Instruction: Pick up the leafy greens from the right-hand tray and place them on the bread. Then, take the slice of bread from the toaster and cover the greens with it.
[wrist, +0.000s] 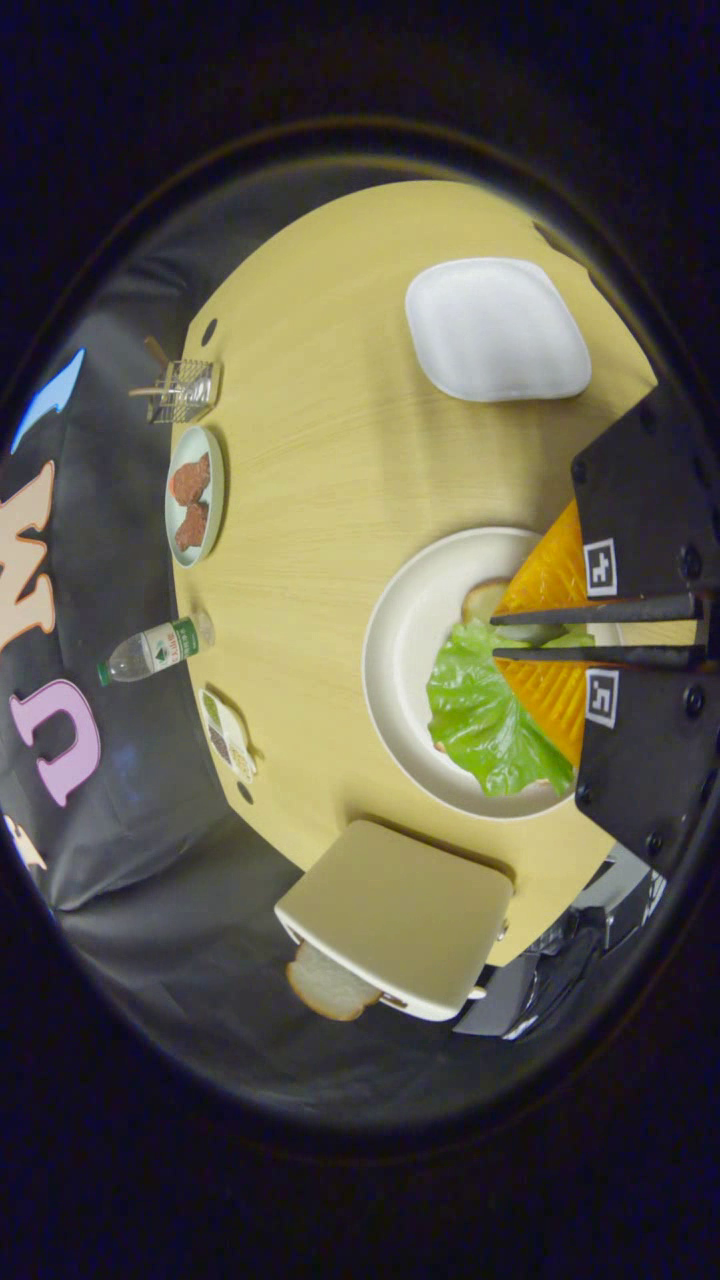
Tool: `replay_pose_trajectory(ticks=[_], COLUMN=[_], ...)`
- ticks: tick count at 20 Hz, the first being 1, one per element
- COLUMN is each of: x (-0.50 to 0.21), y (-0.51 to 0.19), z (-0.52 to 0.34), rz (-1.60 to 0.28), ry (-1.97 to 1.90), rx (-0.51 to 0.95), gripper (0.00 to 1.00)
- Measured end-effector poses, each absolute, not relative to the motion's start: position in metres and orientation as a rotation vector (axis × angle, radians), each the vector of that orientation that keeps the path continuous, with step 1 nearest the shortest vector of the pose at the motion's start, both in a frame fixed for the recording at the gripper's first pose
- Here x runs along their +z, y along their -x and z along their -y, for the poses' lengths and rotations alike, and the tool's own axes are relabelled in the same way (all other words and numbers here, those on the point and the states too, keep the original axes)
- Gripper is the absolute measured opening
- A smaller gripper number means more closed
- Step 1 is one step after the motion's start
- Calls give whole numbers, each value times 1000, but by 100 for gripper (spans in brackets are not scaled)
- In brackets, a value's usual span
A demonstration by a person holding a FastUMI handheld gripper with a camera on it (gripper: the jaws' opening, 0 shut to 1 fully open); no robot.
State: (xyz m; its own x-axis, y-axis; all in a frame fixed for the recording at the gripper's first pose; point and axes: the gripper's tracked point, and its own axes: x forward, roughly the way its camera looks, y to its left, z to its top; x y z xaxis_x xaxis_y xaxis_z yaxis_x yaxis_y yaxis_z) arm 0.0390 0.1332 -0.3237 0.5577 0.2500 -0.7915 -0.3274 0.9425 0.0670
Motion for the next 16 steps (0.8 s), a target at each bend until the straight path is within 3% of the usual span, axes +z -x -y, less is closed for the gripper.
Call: replay_pose_trajectory(ticks=[11,12,16], x=[-296,-292,-273], y=[-49,-49,-47], z=[-125,-126,-148], rz=[-815,-807,-771], ry=[238,248,241], rx=[297,295,331], gripper=[95,100,100])
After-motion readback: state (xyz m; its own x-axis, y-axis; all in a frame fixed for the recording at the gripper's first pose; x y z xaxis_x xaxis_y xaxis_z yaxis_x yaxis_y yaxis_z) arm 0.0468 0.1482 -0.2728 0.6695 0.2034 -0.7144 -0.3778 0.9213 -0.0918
